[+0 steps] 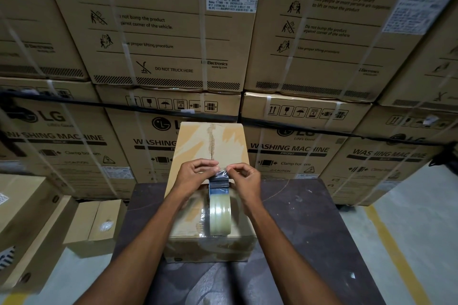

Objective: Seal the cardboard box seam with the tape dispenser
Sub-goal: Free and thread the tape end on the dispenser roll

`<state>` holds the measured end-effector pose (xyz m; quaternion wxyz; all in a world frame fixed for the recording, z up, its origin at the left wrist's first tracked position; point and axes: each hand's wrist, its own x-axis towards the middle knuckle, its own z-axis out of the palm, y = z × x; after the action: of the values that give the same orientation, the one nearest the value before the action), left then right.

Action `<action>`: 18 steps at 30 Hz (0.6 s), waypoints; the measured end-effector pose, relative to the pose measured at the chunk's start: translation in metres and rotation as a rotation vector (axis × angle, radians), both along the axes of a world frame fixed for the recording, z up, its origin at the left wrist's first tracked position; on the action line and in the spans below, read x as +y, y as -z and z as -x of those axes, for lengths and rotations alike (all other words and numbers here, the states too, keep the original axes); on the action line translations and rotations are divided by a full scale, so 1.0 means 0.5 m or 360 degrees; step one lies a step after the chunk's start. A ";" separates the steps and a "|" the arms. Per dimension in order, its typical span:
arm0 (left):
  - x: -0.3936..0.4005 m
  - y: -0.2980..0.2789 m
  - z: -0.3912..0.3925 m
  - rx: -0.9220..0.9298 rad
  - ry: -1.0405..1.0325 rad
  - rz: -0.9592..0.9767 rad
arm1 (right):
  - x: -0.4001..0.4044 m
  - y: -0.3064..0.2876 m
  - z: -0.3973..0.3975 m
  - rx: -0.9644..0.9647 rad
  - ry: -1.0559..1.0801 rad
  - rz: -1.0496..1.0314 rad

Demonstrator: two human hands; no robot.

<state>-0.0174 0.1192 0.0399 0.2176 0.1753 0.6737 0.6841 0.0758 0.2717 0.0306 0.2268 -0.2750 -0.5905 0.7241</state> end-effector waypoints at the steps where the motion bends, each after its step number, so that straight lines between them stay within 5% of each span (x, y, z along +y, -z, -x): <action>1: -0.001 0.001 0.000 -0.0001 -0.0002 -0.0016 | 0.000 -0.001 0.001 -0.0003 0.0000 -0.0002; 18: 0.000 -0.006 0.001 -0.0035 -0.0101 0.0077 | -0.001 -0.006 0.000 -0.0017 -0.0011 -0.0001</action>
<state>-0.0177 0.1190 0.0427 0.2075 0.1411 0.6928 0.6761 0.0756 0.2712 0.0337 0.2212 -0.2769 -0.5927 0.7232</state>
